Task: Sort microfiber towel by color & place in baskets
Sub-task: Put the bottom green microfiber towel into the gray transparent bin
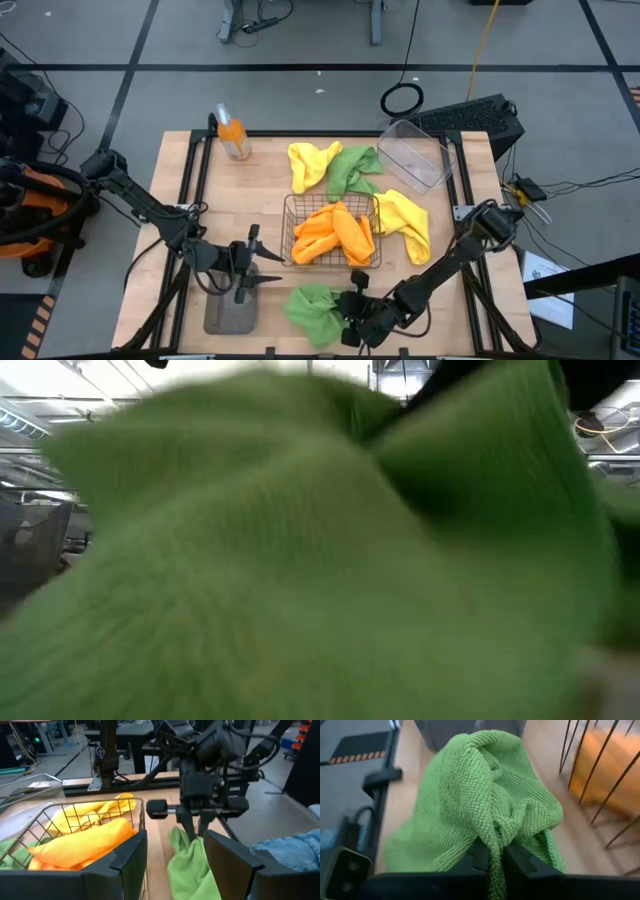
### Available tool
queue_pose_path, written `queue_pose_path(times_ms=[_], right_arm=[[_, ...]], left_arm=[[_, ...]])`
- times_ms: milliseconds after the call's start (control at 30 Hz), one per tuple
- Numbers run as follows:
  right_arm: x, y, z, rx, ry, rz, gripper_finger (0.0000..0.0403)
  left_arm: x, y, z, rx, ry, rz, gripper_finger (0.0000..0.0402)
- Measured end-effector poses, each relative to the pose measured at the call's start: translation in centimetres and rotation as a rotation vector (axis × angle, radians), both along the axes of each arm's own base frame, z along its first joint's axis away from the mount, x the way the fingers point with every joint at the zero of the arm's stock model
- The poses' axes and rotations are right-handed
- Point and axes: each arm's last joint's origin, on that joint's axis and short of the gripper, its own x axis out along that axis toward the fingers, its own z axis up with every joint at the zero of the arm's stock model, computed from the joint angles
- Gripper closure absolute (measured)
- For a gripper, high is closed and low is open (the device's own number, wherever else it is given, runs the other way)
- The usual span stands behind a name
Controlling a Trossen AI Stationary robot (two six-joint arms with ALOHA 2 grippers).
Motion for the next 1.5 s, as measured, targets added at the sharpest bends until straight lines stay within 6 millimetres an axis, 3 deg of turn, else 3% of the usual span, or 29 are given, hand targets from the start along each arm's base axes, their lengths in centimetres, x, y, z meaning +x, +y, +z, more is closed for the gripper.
queue_pose_path(times_ms=[233, 400, 633, 833, 1100, 1367, 1500], right_arm=[[-0.9, -1.0, 5.4, -0.083, -0.131, -0.004, 0.0393], [-2.1, -2.5, 9.8, -0.173, -0.26, -0.129, 0.0392], [-3.4, -4.1, 13.6, -0.317, -0.346, -0.241, 0.0392], [-3.0, -4.8, 14.6, -0.339, -0.384, -0.261, 0.0392], [-2.4, -5.1, 15.1, -0.314, -0.426, -0.277, 0.0389], [-2.4, -5.0, 15.2, -0.289, -0.433, -0.241, 0.0387], [-2.2, -5.0, 15.3, -0.256, -0.447, -0.213, 0.0387]], left_arm=[[0.1, -0.1, 0.6, -0.043, -0.056, -0.007, 0.02], [0.1, -0.3, 1.1, -0.066, -0.094, -0.057, 0.02], [0.3, -1.5, 1.6, 0.017, -0.229, -0.123, 0.02], [1.2, -2.9, 1.9, 0.093, -0.443, -0.194, 0.02], [2.9, -4.0, 0.4, 0.319, -0.66, -0.066, 0.0191], [4.6, -5.0, 0.3, 0.496, -0.586, 0.065, 0.0078], [5.9, -5.0, 0.1, 0.537, -0.533, 0.12, 0.0044]])
